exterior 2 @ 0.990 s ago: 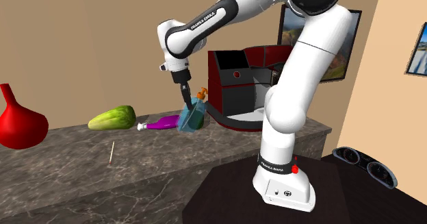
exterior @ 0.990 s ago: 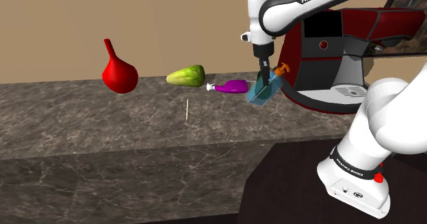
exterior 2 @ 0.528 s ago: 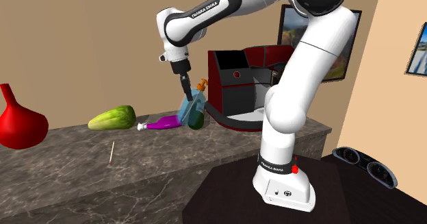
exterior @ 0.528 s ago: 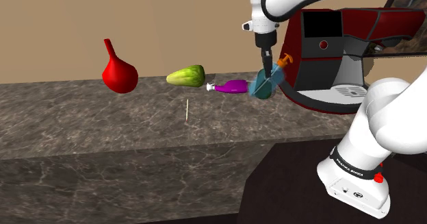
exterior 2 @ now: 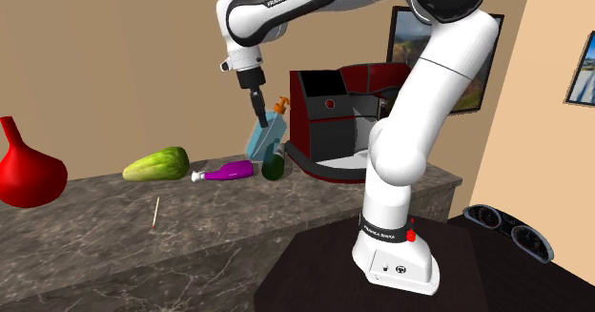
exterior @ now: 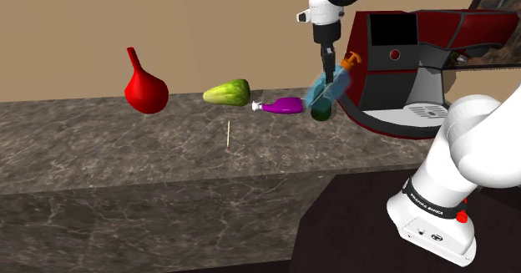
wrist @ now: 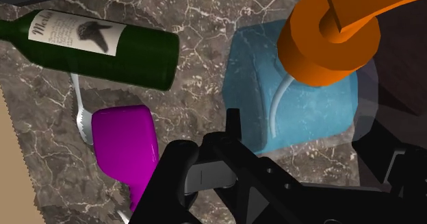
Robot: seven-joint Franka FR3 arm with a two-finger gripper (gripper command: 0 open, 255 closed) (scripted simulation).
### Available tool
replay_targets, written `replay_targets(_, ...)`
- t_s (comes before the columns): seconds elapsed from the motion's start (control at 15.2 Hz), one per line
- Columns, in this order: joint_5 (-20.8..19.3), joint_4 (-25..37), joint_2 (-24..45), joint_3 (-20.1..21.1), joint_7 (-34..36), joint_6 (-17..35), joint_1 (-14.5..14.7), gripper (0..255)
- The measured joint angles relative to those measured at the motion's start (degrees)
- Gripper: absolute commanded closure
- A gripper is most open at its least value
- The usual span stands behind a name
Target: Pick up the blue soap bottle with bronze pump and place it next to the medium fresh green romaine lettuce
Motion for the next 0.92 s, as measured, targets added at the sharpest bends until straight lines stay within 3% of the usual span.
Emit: replay_targets(0.92, 0.5, 10.1, -0.5, 0.9, -1.0, -10.6, 0.3, 255)
